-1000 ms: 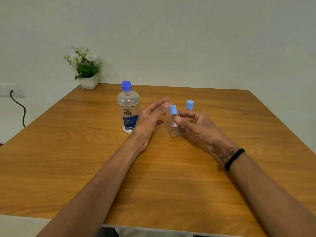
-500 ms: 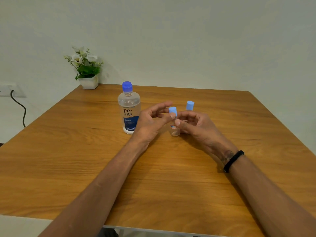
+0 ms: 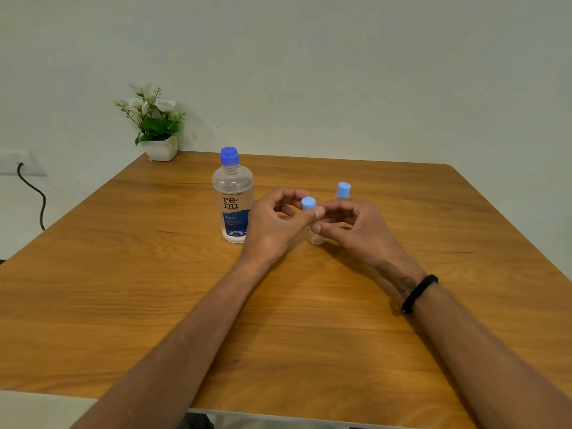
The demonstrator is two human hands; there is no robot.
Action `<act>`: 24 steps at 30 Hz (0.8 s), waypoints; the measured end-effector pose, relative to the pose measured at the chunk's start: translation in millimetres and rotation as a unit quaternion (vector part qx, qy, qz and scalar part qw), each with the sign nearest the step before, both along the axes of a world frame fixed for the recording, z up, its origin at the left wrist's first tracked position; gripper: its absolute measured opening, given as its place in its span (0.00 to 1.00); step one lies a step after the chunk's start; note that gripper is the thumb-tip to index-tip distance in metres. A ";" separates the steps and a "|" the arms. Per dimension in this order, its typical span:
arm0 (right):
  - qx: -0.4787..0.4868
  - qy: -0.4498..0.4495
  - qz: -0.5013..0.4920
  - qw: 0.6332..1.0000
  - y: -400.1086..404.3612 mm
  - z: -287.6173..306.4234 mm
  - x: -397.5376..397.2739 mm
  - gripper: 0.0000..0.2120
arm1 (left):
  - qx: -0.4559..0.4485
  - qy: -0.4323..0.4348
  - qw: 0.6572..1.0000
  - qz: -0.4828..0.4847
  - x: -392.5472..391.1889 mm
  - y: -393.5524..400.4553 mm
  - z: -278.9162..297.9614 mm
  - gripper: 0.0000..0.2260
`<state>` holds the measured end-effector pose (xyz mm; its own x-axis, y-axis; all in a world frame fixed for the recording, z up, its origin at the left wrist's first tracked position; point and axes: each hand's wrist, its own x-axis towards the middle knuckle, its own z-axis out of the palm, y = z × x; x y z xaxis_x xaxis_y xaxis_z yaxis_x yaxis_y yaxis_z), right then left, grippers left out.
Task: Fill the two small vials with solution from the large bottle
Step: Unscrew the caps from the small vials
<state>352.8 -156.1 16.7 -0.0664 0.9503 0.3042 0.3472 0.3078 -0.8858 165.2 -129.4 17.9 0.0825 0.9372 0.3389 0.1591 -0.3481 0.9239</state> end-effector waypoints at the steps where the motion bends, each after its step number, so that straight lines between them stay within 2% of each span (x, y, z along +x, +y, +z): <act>1: 0.004 -0.009 -0.005 1.000 0.4 -0.4 0.0 0.11 | 0.011 0.008 1.000 0.010 0.8 -1.1 -0.2 0.16; 5: 0.018 -0.026 -0.024 0.999 -0.5 -0.6 -2.0 0.10 | 0.065 0.031 0.997 0.029 3.2 -4.0 -2.0 0.16; 10: 0.064 -0.086 -0.056 0.993 -0.6 -1.5 -5.2 0.11 | 0.158 0.129 0.977 0.062 6.7 -5.9 -6.0 0.13; 16: 0.171 -0.188 -0.099 0.962 -1.7 -3.0 -7.4 0.14 | 0.153 0.089 0.980 0.097 7.2 -6.2 -6.9 0.12; 19: 0.194 -0.242 -0.112 0.944 -2.3 -3.8 -6.2 0.15 | 0.131 0.038 0.985 0.106 7.7 -6.8 -4.1 0.13; 22: 0.154 -0.188 -0.124 0.962 -4.6 -0.4 -6.6 0.17 | 0.105 -0.017 0.988 0.109 6.4 -5.9 -0.7 0.12; 24: 0.128 -0.125 -0.131 0.975 -4.9 0.6 -7.6 0.15 | 0.095 -0.019 0.990 0.103 6.7 -6.5 -0.5 0.12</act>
